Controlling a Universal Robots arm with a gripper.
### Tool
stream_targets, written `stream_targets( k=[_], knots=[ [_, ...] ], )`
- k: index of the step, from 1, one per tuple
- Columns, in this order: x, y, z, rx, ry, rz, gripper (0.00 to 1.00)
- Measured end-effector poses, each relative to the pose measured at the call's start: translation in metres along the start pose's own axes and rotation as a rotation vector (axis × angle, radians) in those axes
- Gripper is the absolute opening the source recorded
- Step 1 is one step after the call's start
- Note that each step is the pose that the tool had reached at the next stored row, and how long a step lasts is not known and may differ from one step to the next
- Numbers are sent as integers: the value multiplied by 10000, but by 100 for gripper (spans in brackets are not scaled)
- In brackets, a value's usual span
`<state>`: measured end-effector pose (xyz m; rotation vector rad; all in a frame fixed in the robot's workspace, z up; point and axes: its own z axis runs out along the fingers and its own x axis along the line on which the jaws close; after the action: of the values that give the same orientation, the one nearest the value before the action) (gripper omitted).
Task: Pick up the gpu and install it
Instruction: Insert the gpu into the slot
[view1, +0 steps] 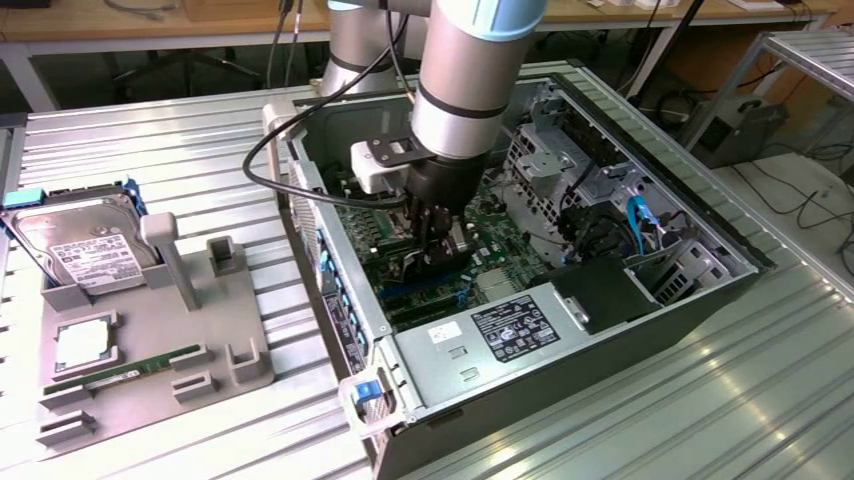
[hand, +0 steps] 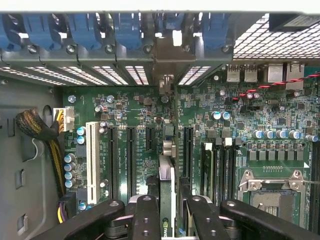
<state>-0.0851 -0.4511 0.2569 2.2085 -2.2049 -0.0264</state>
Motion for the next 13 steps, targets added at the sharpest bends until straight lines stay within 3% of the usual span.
stream_targets(
  k=[13],
  knots=[
    [-1,1,6,5,-10,3,27]
  ],
)
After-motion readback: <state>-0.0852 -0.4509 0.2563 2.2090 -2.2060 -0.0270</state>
